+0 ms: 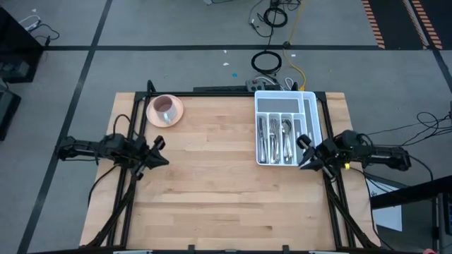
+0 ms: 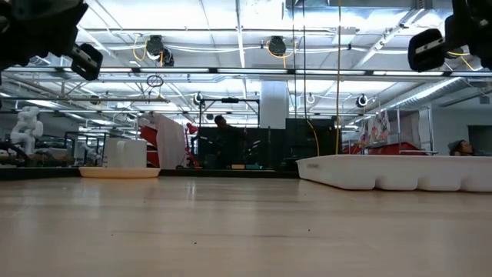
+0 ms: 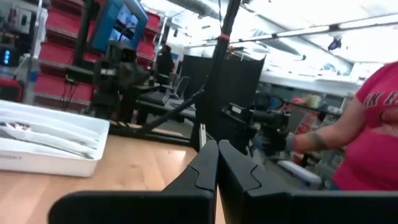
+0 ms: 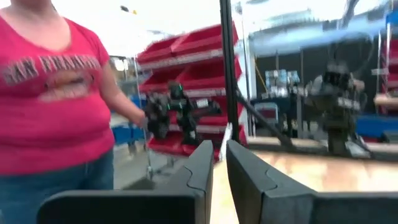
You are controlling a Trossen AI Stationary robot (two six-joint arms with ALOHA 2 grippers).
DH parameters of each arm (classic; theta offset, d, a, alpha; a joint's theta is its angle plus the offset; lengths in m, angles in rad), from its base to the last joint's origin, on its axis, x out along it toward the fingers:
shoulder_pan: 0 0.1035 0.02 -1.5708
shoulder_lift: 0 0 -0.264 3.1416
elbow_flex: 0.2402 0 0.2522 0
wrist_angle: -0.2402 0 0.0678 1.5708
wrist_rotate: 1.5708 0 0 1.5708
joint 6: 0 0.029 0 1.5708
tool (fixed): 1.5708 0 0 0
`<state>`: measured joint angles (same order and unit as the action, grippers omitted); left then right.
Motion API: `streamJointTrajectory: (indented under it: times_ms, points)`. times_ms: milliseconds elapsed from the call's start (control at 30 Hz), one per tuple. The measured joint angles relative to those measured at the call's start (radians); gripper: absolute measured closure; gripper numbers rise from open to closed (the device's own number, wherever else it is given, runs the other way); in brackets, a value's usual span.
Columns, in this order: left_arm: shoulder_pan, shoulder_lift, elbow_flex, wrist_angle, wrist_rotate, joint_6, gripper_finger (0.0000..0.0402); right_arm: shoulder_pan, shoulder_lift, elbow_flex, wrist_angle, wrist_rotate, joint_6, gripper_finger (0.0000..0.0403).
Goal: Sort silverware
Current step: Return to Home Position
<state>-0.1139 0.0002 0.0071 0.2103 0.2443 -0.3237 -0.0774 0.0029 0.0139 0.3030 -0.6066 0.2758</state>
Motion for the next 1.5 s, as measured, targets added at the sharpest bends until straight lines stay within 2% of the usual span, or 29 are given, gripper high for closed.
streamJointTrajectory:
  times_ms: [300,467,667,733,800,967,1000,1067,1200,1500]
  points:
    - [0.000,0.000,0.000,-0.065,-0.014,0.035,0.0393,0.034,0.000,0.000,-0.136,0.013,-0.112,0.0367]
    - [0.000,0.000,-0.001,-0.073,-0.007,0.125,0.0393,0.036,0.001,0.000,-0.222,0.064,-0.123,0.0367]
    - [0.000,0.000,-0.001,-0.084,0.135,0.151,0.0393,0.036,0.004,0.000,-0.223,0.057,-0.203,0.0367]
    - [0.000,0.000,-0.001,-0.128,0.146,0.161,0.0393,0.036,0.004,0.000,-0.223,0.057,-0.210,0.0367]
    - [0.001,0.005,-0.001,-0.149,0.105,0.187,0.0393,0.036,0.006,0.000,-0.223,0.057,-0.207,0.0367]
    - [0.002,0.009,-0.001,-0.192,-0.260,0.195,0.0393,0.036,0.007,0.000,-0.224,0.056,-0.163,0.0367]
    - [0.004,0.014,-0.001,-0.184,-0.301,0.193,0.0393,0.036,0.008,0.000,-0.224,0.056,-0.161,0.0367]
    - [0.003,0.018,-0.001,-0.183,-0.312,0.216,0.0393,0.036,0.008,0.000,-0.224,0.056,-0.164,0.0367]
    - [0.003,0.018,-0.001,-0.194,-0.246,0.217,0.0393,0.036,0.011,0.000,-0.224,0.056,-0.193,0.0367]
    - [0.003,0.018,-0.002,-0.193,-0.246,0.206,0.0393,0.036,0.012,0.000,-0.225,0.056,-0.188,0.0367]
